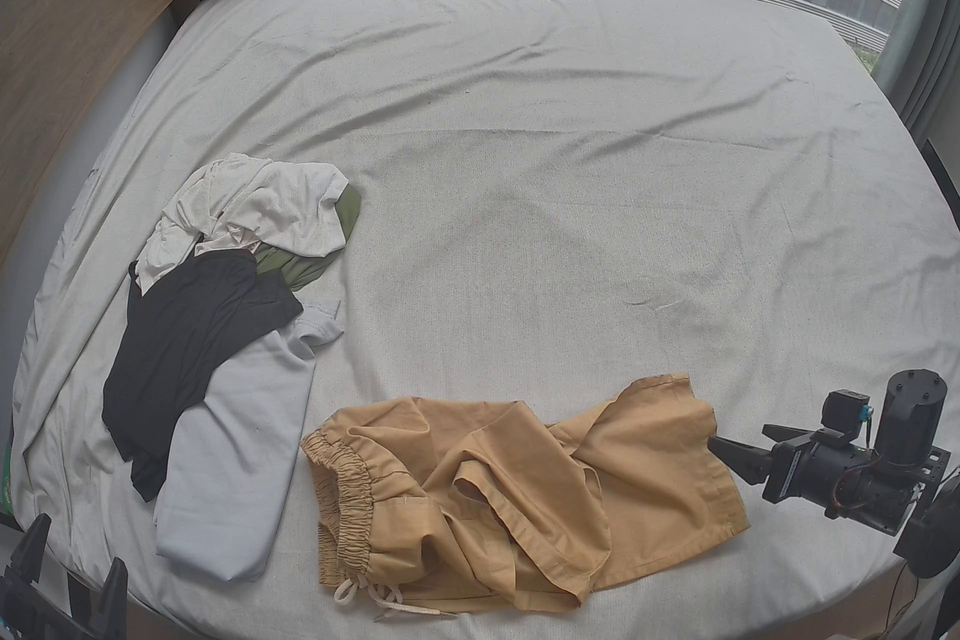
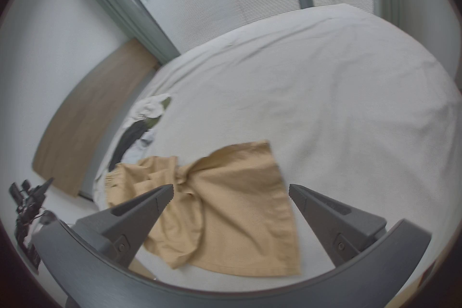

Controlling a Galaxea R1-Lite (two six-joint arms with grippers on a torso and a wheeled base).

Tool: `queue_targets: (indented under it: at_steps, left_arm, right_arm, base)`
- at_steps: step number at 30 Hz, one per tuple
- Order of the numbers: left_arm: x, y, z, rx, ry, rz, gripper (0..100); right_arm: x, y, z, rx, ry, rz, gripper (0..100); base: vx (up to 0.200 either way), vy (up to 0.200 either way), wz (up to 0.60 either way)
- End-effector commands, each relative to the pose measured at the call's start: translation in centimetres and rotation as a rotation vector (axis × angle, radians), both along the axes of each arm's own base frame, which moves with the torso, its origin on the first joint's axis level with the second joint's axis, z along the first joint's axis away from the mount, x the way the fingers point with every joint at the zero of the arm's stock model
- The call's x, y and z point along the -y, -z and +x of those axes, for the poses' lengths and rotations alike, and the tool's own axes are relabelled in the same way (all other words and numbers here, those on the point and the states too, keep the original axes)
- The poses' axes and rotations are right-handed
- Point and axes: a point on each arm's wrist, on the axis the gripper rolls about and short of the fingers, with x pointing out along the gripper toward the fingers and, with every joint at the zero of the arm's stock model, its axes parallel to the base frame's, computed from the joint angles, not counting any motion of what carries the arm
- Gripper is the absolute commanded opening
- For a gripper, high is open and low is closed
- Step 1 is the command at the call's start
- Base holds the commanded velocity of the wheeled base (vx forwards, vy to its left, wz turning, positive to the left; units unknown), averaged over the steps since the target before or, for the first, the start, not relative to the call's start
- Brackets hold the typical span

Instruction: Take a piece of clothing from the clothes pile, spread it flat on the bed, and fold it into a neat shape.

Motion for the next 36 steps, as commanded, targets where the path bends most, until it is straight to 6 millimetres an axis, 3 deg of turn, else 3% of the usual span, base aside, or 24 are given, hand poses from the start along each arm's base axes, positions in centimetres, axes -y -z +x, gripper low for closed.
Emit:
queue_targets:
  at_steps: [1, 4, 12, 17, 24, 31, 36]
  left_arm:
    - [0.0, 0.5, 0.0, 0.002, 0.018, 0.021, 100]
    - [0.0, 0.5, 0.0, 0.002, 0.023, 0.026, 100]
    - [0.1, 0.5, 0.0, 0.009, 0.033, 0.032, 100]
    - [0.1, 0.5, 0.0, 0.007, 0.035, 0.038, 100]
    - [0.1, 0.5, 0.0, 0.006, 0.034, 0.035, 100]
    - [0.1, 0.5, 0.0, 0.0, 0.029, 0.021, 100]
    - [0.1, 0.5, 0.0, -0.002, 0.024, 0.015, 100]
  right_arm:
    - [-2.6, -1.9, -0.3, 0.084, -0.202, 0.087, 100]
    - [-4.7, -2.5, -0.1, 0.076, -0.295, 0.141, 100]
    - [-9.3, -1.0, 1.7, 0.023, -0.397, 0.161, 100]
    - [-11.2, -1.0, 0.7, 0.004, -0.523, 0.177, 100]
    - [-12.8, 0.6, 0.3, -0.095, -0.632, 0.201, 100]
    - [-14.2, 0.5, 0.2, -0.159, -0.719, 0.263, 100]
    - [-14.8, 1.9, 0.6, -0.202, -0.731, 0.253, 100]
  base:
    - [0.0, 0.0, 0.0]
    - [0.0, 0.0, 0.0]
    - [0.0, 0.0, 0.0]
    - [0.0, 0.0, 0.0]
    - [0.0, 0.0, 0.0]
    - [0.0, 0.0, 0.0]
    - [0.0, 0.0, 0.0]
